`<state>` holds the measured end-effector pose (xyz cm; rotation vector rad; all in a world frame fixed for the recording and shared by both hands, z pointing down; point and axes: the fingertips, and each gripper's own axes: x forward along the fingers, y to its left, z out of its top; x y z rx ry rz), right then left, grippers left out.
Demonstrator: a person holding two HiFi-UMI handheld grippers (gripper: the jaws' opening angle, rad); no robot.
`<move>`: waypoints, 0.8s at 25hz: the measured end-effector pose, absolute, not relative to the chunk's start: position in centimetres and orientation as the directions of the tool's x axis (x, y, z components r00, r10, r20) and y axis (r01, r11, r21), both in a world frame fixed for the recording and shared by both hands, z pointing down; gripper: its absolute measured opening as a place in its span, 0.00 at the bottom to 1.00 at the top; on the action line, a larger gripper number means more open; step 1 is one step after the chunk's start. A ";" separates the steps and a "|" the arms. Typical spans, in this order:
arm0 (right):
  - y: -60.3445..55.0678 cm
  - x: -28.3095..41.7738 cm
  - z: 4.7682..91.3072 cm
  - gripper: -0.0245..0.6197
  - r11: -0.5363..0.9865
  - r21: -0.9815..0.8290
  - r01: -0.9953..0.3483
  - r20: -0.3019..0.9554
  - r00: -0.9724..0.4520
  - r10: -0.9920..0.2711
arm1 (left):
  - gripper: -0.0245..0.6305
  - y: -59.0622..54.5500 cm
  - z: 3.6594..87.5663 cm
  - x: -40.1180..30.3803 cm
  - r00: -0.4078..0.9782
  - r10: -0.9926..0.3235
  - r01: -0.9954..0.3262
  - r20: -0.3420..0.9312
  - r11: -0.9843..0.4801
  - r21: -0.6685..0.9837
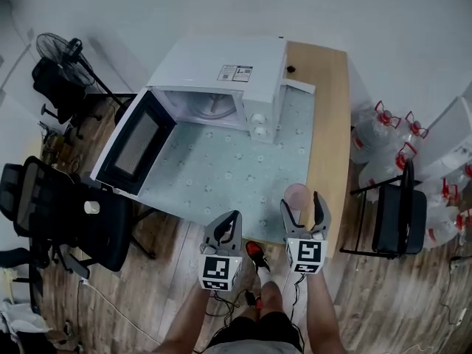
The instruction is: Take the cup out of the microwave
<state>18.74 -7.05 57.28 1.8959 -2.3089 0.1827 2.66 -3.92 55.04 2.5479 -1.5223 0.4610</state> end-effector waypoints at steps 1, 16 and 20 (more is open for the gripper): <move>-7.0 18.7 56.7 0.59 0.197 0.002 -0.980 0.185 -0.193 -0.964 | 0.07 -3.9 54.6 2.6 0.441 -0.837 -0.878 0.324 -0.478 -0.041; -4.9 13.6 46.1 0.55 0.340 0.013 -0.940 0.081 -0.338 -0.938 | 0.07 -2.7 43.4 -1.3 0.350 -0.921 -0.924 0.172 -0.370 -0.099; -3.8 11.0 44.0 0.49 0.394 0.008 -0.919 0.064 -0.393 -0.917 | 0.07 -1.2 41.5 -3.6 0.304 -0.941 -0.941 0.151 -0.321 -0.108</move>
